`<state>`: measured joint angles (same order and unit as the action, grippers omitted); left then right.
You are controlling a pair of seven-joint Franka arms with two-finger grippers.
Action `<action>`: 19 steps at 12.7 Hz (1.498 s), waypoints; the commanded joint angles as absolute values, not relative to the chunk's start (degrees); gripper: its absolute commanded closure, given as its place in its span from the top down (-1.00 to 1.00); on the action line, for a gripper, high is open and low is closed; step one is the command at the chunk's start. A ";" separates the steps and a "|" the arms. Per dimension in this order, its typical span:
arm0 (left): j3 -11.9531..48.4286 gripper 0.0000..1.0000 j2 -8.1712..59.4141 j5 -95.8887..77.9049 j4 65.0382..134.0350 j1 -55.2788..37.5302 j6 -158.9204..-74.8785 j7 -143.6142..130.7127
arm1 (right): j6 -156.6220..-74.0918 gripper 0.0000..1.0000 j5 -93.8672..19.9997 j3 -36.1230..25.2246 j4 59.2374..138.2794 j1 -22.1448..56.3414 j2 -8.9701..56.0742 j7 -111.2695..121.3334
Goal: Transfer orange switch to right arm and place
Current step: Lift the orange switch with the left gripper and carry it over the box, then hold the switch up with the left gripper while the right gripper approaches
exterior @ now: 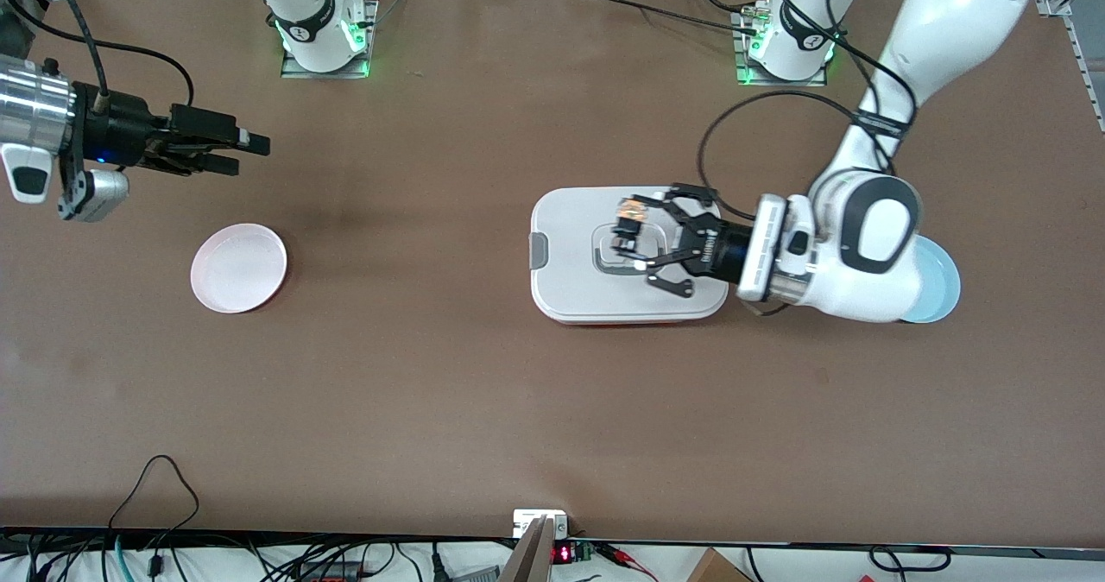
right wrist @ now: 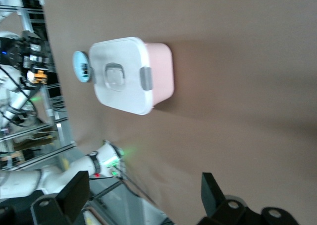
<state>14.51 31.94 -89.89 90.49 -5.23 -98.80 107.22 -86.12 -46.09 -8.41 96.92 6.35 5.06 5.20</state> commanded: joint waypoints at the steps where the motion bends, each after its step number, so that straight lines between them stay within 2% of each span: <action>1: 13.80 -1.00 32.43 -96.83 86.32 -12.10 -107.36 104.24 | -84.20 1.00 -57.00 -8.35 98.08 5.36 8.51 6.15; 3: 13.80 -1.00 32.17 -102.89 85.87 -17.47 -116.24 103.89 | -83.24 1.00 -63.60 -8.26 99.13 5.89 10.89 6.24; 6: 13.80 -1.00 32.08 -106.87 84.82 -22.14 -123.47 103.54 | -83.32 1.00 -75.47 -8.17 103.96 6.85 12.04 6.33; 9: 13.89 -1.00 32.08 -106.88 84.81 -22.59 -123.57 103.36 | -82.88 1.00 -81.90 -8.17 104.50 6.86 14.84 5.80; 13: 13.89 -1.00 31.99 -106.70 84.73 -22.76 -124.01 103.10 | -83.58 1.00 -84.90 -8.09 104.41 9.31 16.70 5.36; 19: 13.89 -1.00 31.99 -101.52 81.48 -25.05 -130.95 99.32 | -88.41 1.00 -90.07 -7.74 104.15 12.48 17.75 4.22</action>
<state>14.26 31.92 -103.76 83.33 -23.53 -128.25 100.92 -87.13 -87.48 -7.92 104.23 11.56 17.66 5.14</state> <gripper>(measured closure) 0.282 0.000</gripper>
